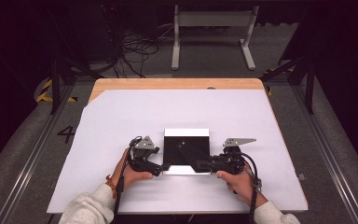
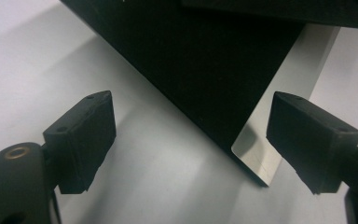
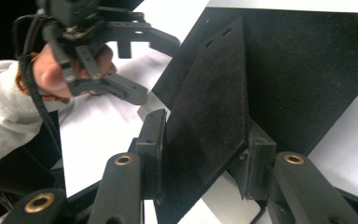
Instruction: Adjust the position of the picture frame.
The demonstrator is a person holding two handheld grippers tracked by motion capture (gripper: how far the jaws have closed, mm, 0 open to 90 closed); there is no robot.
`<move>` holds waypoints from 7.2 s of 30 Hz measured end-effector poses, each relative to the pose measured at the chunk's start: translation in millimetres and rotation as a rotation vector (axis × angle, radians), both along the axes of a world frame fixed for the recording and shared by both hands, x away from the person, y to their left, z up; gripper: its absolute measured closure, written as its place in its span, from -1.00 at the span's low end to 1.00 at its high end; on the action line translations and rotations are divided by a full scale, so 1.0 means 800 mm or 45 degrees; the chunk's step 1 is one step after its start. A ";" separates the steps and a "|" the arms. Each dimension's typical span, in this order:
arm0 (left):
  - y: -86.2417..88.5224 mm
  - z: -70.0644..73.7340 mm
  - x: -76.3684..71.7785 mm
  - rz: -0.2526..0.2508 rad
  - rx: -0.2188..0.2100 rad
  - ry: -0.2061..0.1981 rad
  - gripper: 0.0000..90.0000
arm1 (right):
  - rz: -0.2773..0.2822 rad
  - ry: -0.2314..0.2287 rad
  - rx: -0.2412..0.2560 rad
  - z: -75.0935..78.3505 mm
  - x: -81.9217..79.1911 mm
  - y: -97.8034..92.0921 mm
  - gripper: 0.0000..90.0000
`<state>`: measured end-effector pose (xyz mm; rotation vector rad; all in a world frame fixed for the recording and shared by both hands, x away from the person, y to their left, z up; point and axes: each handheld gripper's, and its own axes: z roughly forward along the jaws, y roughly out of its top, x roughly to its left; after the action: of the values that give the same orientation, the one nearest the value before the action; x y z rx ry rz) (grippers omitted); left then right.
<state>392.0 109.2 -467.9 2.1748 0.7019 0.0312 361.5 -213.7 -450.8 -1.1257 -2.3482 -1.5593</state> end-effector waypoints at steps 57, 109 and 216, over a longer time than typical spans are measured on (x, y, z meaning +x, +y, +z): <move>-0.024 0.036 -0.002 -0.084 -0.012 -0.294 0.37 | -0.012 -0.233 -0.274 0.009 -0.018 0.010 0.60; -0.028 0.003 -0.009 -0.166 0.154 -0.287 0.39 | 0.012 -0.287 -0.331 0.008 -0.029 0.013 0.64; -0.027 0.017 -0.002 -0.016 0.170 -0.509 0.48 | -0.004 -0.273 -0.367 0.000 -0.031 0.018 0.85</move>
<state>390.5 87.2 -454.3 2.2057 0.4661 0.5043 336.6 -199.5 -450.8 -1.0578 -2.7863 -1.4404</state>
